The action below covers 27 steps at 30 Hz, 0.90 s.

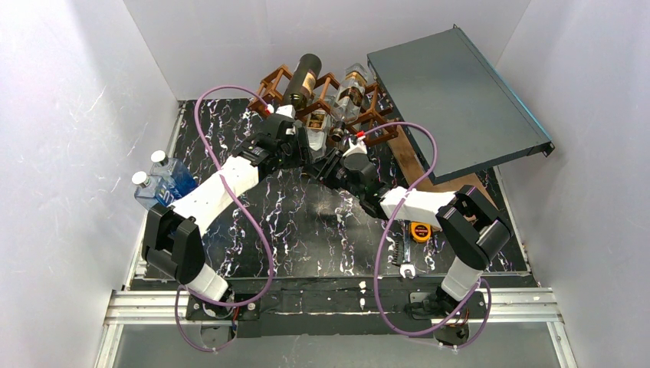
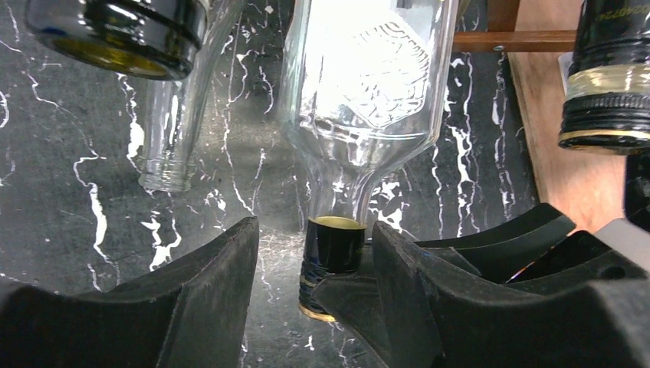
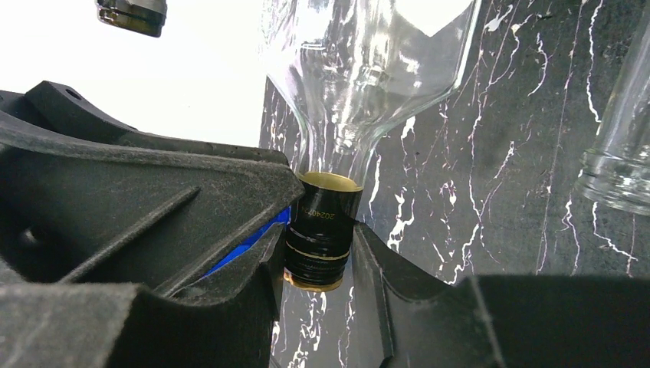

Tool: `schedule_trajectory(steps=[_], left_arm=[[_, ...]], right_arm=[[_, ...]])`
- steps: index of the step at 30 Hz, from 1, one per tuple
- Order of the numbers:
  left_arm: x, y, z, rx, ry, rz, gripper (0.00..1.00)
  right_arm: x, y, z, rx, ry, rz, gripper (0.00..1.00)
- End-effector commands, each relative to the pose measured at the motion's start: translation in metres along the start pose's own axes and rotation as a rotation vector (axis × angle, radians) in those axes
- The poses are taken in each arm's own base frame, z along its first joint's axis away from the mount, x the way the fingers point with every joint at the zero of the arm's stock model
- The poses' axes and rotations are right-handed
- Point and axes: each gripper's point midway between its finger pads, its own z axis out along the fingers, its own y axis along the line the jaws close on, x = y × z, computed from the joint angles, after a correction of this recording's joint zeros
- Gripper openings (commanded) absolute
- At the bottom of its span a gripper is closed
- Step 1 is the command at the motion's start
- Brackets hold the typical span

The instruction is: Put the wine bottle on the wine rack

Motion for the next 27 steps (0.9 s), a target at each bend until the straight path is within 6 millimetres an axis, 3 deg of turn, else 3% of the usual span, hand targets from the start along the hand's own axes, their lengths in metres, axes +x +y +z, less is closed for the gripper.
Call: schedule_trajectory(steps=[1,7,11,15,22,27], left_arm=[[0.003,-0.007,0.005,0.042,0.011,-0.051,0.57],[0.010,-0.001,0.004,0.053,0.000,-0.152,0.56],[0.009,0.005,-0.008,0.100,-0.012,-0.252,0.66],[0.009,0.010,-0.012,0.159,0.008,-0.334,0.69],[0.006,-0.001,0.000,0.329,0.084,-0.481,0.57],[0.007,-0.012,0.005,0.394,0.115,-0.527,0.53]], right_arm=[[-0.017,0.027,-0.001,-0.117,-0.055,0.003,0.01],[-0.017,0.030,-0.005,-0.136,-0.057,-0.003,0.01],[-0.018,0.031,-0.005,-0.142,-0.054,-0.003,0.01],[-0.017,0.031,-0.005,-0.150,-0.049,-0.005,0.01],[-0.017,0.034,-0.007,-0.184,-0.044,-0.009,0.01],[-0.018,0.040,-0.006,-0.209,-0.038,-0.008,0.01]])
